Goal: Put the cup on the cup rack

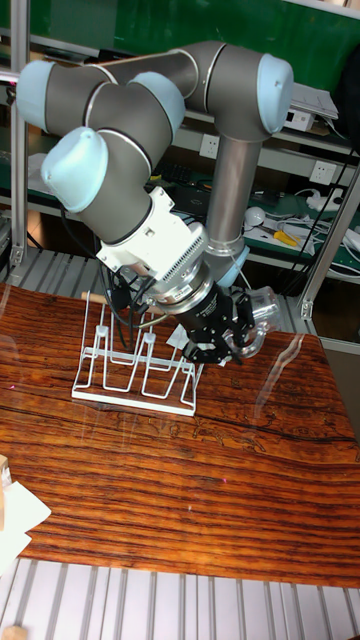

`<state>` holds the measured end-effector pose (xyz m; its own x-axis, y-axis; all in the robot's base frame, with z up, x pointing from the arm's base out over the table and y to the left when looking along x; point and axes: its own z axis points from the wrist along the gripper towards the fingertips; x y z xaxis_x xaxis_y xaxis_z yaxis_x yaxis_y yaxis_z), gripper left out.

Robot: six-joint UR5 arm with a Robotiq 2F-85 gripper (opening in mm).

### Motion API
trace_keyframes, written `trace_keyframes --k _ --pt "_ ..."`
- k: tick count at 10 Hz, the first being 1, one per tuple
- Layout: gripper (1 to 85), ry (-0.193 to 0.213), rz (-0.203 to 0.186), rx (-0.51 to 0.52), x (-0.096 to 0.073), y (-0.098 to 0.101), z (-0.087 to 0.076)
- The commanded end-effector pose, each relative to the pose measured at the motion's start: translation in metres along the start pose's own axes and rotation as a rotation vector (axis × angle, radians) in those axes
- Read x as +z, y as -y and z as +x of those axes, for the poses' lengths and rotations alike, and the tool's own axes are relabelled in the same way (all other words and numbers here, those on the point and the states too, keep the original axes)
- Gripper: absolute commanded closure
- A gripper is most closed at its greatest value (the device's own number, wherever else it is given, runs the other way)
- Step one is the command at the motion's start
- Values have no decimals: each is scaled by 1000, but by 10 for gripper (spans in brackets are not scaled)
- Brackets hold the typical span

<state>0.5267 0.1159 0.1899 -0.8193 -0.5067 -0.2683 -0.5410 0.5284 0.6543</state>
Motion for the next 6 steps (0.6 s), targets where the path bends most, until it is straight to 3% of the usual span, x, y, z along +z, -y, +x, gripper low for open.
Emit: trace_keyframes --k 1,3,6 --pt "847 -73 141 -13 -5 35 18" --pt "847 -89 170 -4 -6 43 22" --pt "847 -87 179 16 -7 45 22"
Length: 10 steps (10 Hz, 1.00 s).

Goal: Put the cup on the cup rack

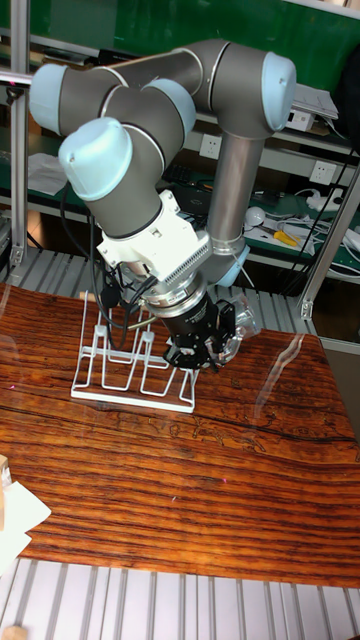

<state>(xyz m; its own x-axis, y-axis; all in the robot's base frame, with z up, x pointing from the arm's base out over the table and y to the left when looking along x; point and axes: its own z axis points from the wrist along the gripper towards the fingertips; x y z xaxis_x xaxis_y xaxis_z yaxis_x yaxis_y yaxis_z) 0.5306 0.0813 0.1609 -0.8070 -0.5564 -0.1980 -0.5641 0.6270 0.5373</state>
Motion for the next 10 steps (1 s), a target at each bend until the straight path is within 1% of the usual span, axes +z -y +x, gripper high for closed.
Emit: trace_keyframes --k 1,3,6,9,10 --pt "847 0 24 11 -2 6 0" --pt "847 6 24 18 -2 6 -2" --pt "847 12 35 26 -2 9 -3" --pt "847 3 46 36 -2 11 -1" --pt "847 6 44 42 -2 11 -2"
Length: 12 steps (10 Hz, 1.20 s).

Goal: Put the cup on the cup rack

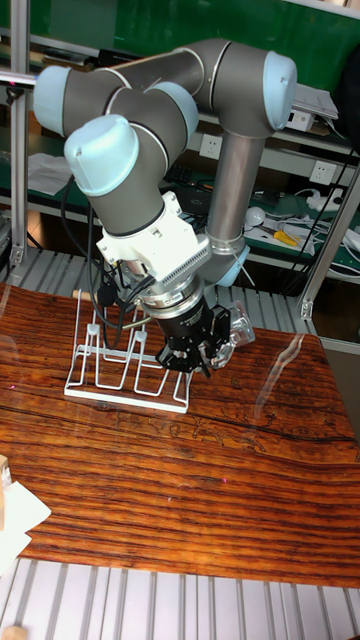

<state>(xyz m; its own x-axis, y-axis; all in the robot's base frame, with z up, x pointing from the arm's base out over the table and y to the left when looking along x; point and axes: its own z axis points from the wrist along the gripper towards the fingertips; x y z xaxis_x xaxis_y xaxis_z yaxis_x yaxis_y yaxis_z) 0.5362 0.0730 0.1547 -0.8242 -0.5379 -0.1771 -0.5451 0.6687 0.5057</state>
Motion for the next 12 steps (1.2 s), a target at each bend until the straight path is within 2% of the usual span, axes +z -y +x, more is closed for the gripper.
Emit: trace_keyframes --k 1,4,9,11,12 --pt "847 13 -2 17 -2 -1 -3" --pt "847 19 0 49 -2 0 -5" --pt "847 23 39 103 -2 10 -6" --pt "847 30 21 102 -2 6 -8" --pt "847 28 -15 102 -2 -4 -8"
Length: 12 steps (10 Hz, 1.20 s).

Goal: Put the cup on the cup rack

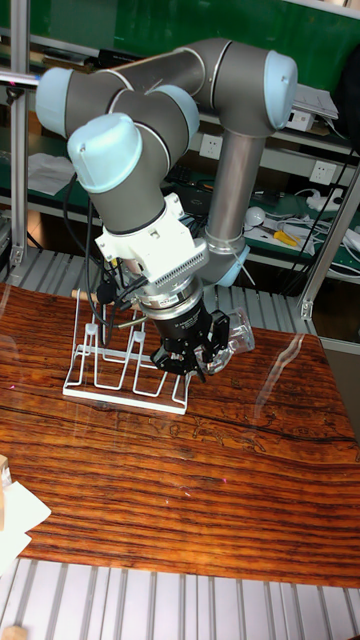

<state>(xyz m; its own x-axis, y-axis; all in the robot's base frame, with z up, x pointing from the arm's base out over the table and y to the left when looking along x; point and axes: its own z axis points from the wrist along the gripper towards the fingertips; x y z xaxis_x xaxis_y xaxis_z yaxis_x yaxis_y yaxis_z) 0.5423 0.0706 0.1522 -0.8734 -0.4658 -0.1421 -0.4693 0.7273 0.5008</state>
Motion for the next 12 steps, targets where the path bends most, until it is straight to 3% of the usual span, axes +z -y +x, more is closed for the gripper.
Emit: trace_keyframes --k 1,3,6,12 --pt "847 -2 -62 10 -2 -16 0" --pt "847 2 -120 10 -8 -28 0" --pt "847 65 -241 4 -22 -41 -12" --pt "847 116 -358 -32 -35 -38 -4"
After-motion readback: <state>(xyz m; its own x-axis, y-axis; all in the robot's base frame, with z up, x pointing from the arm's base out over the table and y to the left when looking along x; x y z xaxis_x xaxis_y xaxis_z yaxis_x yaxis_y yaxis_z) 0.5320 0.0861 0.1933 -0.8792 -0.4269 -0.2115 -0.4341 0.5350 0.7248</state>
